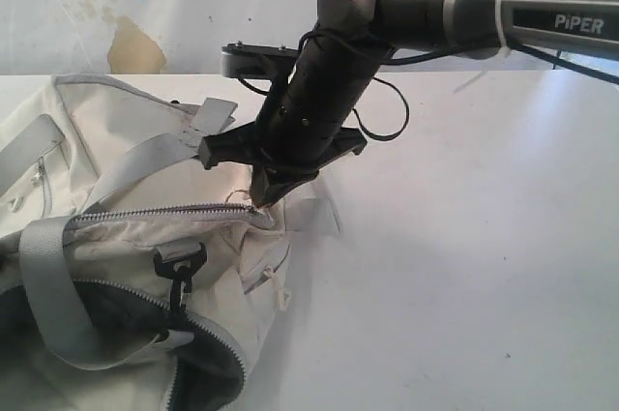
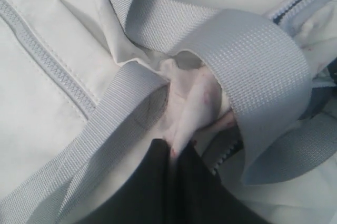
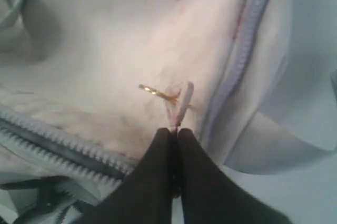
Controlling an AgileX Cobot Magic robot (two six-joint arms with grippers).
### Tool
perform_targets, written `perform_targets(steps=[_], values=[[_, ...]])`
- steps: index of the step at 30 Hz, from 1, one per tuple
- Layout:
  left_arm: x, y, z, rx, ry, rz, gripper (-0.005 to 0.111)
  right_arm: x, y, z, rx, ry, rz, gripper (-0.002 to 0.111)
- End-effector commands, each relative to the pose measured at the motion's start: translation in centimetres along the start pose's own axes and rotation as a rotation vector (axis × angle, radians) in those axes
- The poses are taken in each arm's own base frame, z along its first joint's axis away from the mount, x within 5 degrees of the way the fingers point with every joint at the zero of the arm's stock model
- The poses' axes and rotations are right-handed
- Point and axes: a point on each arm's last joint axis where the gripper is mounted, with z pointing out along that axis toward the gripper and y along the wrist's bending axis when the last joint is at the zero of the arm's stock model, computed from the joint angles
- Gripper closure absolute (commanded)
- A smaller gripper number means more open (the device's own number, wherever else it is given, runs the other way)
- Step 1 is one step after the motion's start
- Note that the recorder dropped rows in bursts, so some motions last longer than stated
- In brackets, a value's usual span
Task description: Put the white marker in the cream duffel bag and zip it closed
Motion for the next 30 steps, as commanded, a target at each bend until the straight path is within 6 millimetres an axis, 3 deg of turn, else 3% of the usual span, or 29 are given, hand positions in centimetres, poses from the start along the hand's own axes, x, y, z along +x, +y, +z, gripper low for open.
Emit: perform_targets(steps=[1,12,15,22,24,27,30], values=[[-0.3,0.0,-0.7,-0.077,-0.038,0.025,0.107,-0.3,-2.1,-1.3,0.097,-0.013,-0.026,0.108],[-0.9,-0.4,-2.2,-0.184,-0.127,0.027,0.106,-1.2,-0.8,-2.0,0.003,-0.135,-0.083,0.108],[-1.1,-0.5,-2.6,-0.214,-0.154,0.035,0.094,-1.5,0.0,-3.3,-0.035,-0.211,-0.144,0.108],[-1.3,-0.8,-2.8,-0.212,-0.180,0.027,0.039,-1.9,0.6,-5.2,-0.050,-0.307,-0.148,0.108],[-1.4,-0.9,-2.8,-0.195,-0.199,0.011,0.033,-1.9,0.9,-5.3,-0.073,-0.310,-0.133,0.108],[-2.0,-1.5,-2.9,-0.121,-0.274,-0.044,0.033,-1.9,1.4,-5.4,-0.137,-0.322,-0.122,0.108],[-3.5,-3.2,-3.4,0.063,-0.439,-0.001,0.033,-2.1,2.6,-5.7,-0.269,-0.357,-0.123,0.108]])
